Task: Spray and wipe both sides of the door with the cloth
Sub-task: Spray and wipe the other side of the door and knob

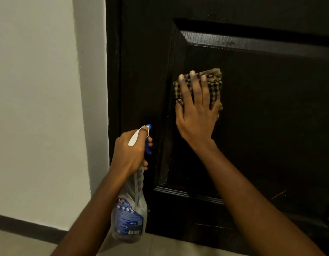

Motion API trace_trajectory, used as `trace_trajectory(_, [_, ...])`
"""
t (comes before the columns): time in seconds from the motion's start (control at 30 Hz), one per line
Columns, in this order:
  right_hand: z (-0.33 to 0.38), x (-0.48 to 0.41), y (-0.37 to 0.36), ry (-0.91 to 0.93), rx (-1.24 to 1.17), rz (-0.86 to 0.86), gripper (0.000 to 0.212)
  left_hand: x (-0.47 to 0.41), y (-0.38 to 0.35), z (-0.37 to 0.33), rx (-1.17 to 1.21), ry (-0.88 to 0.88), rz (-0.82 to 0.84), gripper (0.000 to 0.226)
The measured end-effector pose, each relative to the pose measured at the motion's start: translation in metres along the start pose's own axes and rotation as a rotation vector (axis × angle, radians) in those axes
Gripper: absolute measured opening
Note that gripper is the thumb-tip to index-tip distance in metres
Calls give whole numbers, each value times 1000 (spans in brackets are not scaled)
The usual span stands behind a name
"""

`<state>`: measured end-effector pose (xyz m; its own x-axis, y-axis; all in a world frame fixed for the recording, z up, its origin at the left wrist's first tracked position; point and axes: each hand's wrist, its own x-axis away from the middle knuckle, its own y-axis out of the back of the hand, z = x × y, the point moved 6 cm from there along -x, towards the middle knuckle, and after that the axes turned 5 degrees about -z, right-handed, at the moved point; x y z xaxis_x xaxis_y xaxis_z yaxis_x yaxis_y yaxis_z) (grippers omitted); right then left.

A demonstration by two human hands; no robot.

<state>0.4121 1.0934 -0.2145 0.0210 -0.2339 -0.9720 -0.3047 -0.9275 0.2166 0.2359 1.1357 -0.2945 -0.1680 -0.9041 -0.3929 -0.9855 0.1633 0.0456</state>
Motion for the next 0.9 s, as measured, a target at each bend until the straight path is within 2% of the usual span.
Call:
trace_trajectory(0.23, [17, 72, -23, 342, 134, 74, 65, 3, 23, 2, 0, -68, -129, 34])
trace_trajectory(0.37, [12, 147, -33, 734, 189, 270, 69, 7, 20, -3, -8, -95, -112, 35])
trace_trajectory(0.43, [7, 154, -33, 854, 159, 328, 67, 9, 20, -4, 10, -98, -111, 34])
trace_trajectory(0.53, [3, 118, -22, 801, 71, 284, 63, 11, 21, -6, 6, -117, -120, 32])
trace_trajectory(0.63, [-5, 46, -2, 530, 58, 139, 60, 15, 19, -6, 7, -121, -132, 31])
trace_trajectory(0.73, [1, 15, 1, 340, 61, 97, 62, 19, 19, -4, 20, -110, -146, 29])
trace_trajectory(0.8, [11, 36, -9, 339, 75, 109, 64, 21, 22, -1, 16, -110, -160, 28])
trace_trajectory(0.9, [15, 110, -25, 506, 119, 205, 68, 25, 25, 2, -3, -120, -171, 29])
